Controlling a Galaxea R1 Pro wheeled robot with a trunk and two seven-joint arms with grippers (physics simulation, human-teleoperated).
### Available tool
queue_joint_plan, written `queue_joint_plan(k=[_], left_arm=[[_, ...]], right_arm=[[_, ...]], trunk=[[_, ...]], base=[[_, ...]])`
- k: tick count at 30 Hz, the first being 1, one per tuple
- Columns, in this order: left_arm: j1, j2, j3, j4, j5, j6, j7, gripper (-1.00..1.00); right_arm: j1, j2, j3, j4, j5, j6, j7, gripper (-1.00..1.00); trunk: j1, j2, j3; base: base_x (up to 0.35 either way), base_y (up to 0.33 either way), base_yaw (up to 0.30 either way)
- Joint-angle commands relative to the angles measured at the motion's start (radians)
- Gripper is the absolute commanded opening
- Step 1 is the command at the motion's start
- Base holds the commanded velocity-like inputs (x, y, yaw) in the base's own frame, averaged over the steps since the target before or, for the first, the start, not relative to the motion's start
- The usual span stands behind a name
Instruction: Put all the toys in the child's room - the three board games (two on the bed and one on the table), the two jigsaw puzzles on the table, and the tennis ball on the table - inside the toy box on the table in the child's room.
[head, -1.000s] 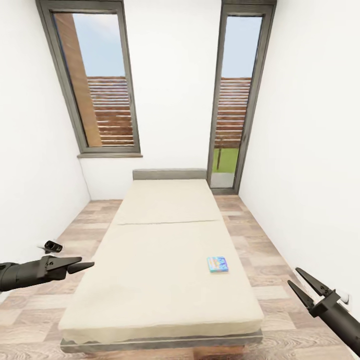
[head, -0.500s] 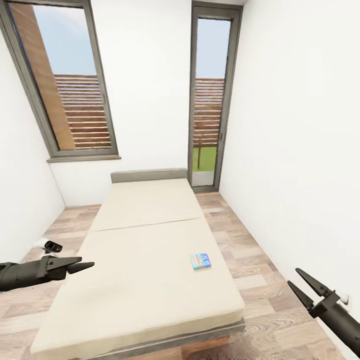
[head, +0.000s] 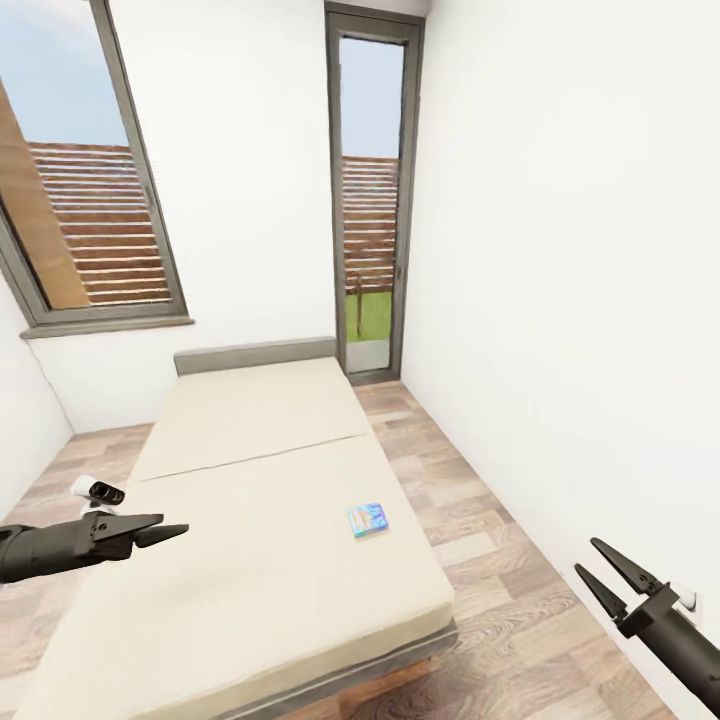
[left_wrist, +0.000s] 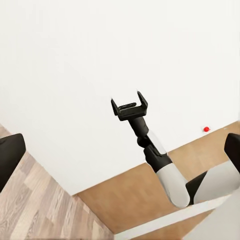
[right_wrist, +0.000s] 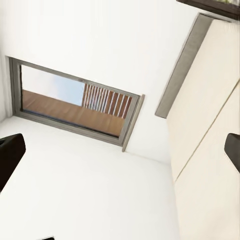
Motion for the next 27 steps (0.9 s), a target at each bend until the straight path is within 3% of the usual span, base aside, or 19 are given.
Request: queue_joint_plan(k=[1, 20, 27], left_arm=[[-0.001, 0.000, -0.001, 0.000, 0.000, 0.011, -0.003, 1.00], [-0.001, 0.000, -0.001, 0.000, 0.000, 0.011, -0.003, 1.00], [-0.001, 0.000, -0.001, 0.000, 0.000, 0.010, -0.003, 1.00]], right_arm=[[0.000, 0.000, -0.001, 0.000, -0.002, 0.005, 0.001, 1.00], [0.000, 0.000, 0.007, -0.006, 0.000, -0.024, -0.002, 1.00], [0.000, 0.001, 0.010, -0.009, -0.004, -0.022, -0.095, 1.00]], trunk=[[0.001, -0.002, -0.002], [0.001, -0.002, -0.002], [0.001, -0.002, -0.002]], base=[[0.000, 0.000, -0.277], [0.020, 0.017, -0.247], [0.001, 0.003, 0.002]])
